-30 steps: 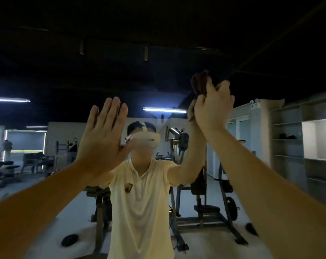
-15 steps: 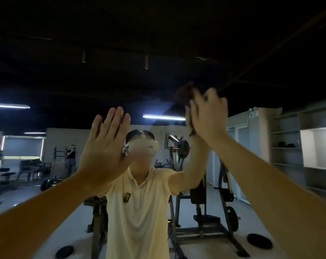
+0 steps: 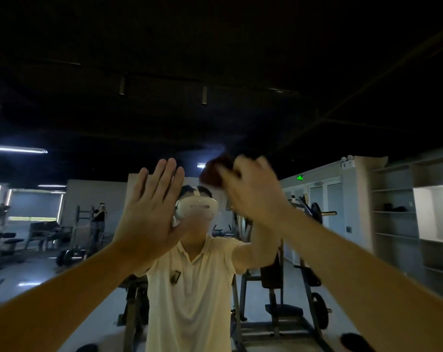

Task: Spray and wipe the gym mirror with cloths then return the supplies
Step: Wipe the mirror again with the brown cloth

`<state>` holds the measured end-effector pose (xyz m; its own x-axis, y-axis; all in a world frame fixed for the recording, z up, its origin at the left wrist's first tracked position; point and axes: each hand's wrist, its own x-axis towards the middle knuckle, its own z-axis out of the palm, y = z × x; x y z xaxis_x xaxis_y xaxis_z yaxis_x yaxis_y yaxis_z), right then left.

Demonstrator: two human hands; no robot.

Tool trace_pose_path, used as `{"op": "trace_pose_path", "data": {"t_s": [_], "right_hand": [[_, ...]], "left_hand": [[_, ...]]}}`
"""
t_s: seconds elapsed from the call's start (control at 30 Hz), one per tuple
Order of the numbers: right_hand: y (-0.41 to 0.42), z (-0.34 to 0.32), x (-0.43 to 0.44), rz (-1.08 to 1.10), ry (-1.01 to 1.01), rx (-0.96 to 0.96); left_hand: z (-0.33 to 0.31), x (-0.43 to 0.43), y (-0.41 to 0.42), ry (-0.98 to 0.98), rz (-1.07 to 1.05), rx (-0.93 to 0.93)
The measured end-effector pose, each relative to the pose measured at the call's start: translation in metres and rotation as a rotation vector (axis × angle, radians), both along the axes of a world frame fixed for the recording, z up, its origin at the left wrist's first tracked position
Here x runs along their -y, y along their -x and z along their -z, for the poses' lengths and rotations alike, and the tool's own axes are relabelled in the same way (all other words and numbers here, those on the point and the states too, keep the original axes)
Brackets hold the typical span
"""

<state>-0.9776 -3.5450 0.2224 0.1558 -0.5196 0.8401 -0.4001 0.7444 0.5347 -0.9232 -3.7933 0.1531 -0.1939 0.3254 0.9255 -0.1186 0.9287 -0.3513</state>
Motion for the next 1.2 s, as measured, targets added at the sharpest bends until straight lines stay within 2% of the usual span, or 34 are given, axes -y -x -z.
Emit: {"op": "trace_pose_path", "data": {"t_s": [0.07, 0.13, 0.23, 0.3, 0.4, 0.5, 0.57, 0.63, 0.7, 0.77, 0.83, 0.93, 1.03, 1.1, 1.2], "right_hand": [[0.002, -0.049, -0.002, 0.063, 0.293, -0.063], [0.001, -0.081, 0.008, 0.070, 0.554, -0.004], [-0.007, -0.063, 0.048, -0.045, 0.711, 0.074], [-0.015, -0.013, 0.067, -0.135, 0.581, 0.084], [-0.018, 0.062, 0.060, -0.148, 0.199, 0.094], [-0.017, 0.049, 0.029, -0.008, -0.165, -0.007], [-0.017, 0.006, 0.019, 0.046, -0.120, 0.043], [-0.011, -0.039, 0.025, 0.088, 0.154, -0.030], [-0.014, -0.066, 0.043, 0.107, 0.434, 0.037], [-0.017, -0.062, 0.073, 0.069, 0.585, 0.091], [-0.027, -0.024, 0.101, 0.008, 0.498, 0.096], [-0.034, 0.050, 0.111, -0.108, 0.171, 0.114], [-0.033, 0.065, 0.086, 0.003, -0.173, 0.036], [-0.028, 0.034, 0.062, 0.028, -0.127, 0.076], [-0.011, -0.021, 0.023, 0.092, 0.280, -0.013]], "left_hand": [[0.001, 0.001, 0.002, -0.005, 0.000, -0.003], [0.001, 0.001, 0.003, 0.002, 0.002, 0.000], [0.000, 0.000, 0.002, -0.002, 0.003, 0.016], [0.000, -0.001, -0.001, -0.002, 0.002, 0.029], [-0.001, 0.005, -0.009, 0.026, 0.017, 0.073], [0.000, 0.019, -0.020, 0.087, -0.034, 0.116], [0.005, 0.032, -0.024, 0.080, -0.062, 0.111], [0.013, 0.044, -0.026, 0.015, -0.093, 0.094], [0.020, 0.053, -0.028, -0.031, -0.111, 0.068], [0.025, 0.057, -0.029, -0.065, -0.098, 0.031], [0.027, 0.060, -0.028, -0.111, -0.088, 0.016], [0.031, 0.065, -0.024, -0.118, -0.081, 0.037], [0.033, 0.070, -0.023, -0.104, -0.073, 0.059], [0.033, 0.070, -0.021, -0.110, -0.061, 0.050], [0.033, 0.070, -0.019, -0.103, -0.078, 0.034]]}}
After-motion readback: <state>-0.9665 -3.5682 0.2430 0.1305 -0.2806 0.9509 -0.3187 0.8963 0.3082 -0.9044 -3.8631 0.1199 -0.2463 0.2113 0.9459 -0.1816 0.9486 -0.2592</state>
